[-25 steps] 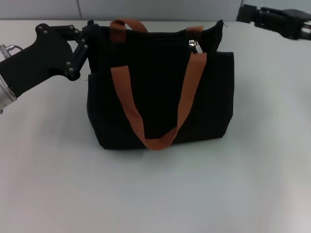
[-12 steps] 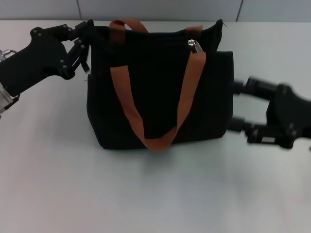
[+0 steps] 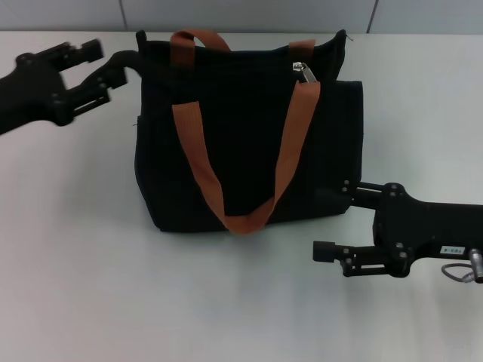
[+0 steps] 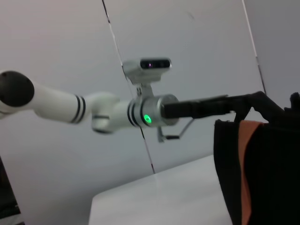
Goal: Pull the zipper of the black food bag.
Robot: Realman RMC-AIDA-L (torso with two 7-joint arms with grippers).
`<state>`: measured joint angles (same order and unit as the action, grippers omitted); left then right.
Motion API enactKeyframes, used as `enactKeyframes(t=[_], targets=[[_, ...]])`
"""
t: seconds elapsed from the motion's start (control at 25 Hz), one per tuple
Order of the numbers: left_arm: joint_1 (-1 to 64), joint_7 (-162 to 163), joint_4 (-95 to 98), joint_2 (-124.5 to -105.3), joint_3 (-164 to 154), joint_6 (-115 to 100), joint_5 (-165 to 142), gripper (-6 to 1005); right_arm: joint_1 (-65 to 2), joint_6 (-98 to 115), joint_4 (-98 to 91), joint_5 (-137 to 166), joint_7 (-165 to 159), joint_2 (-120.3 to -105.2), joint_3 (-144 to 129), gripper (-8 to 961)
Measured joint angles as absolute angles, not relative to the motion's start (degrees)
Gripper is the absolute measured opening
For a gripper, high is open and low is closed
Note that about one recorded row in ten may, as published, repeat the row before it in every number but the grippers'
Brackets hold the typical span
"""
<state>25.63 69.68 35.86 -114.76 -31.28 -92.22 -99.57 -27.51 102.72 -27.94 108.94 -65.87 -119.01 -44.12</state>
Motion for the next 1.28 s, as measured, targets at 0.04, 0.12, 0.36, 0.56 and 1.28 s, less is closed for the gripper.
enactKeyframes(t=[0.04,0.12,0.36,0.56,1.28], targets=[[25.6,74.4,37.1,-113.01,-31.4,-93.5,-101.4,316,-27.9,101.9,-27.4,109.0,-65.1,-119.07,-44.1,818],[25.7,77.2,37.5,-111.74,-31.4,-95.0,-102.1,419,-28.1,101.7,-27.0,109.1,-64.7,-119.07,-44.2,818],[25.6,81.0,37.7,-110.08,-31.0,-105.0,-102.3,734,-28.7,98.3,-25.2,109.1,-61.6,-119.26,-45.2,818],[24.8,74.9,36.1,-112.20,-35.0,-112.5,-102.7,772,-29.5,96.3,-21.3,108.8,-57.0,-119.39,-45.6,818],[21.3,59.4,29.1,-117.76,-41.7,-105.3,-113.6,772,-29.5,93.1,-15.4,109.1,-50.1,-119.50,-46.9,818]])
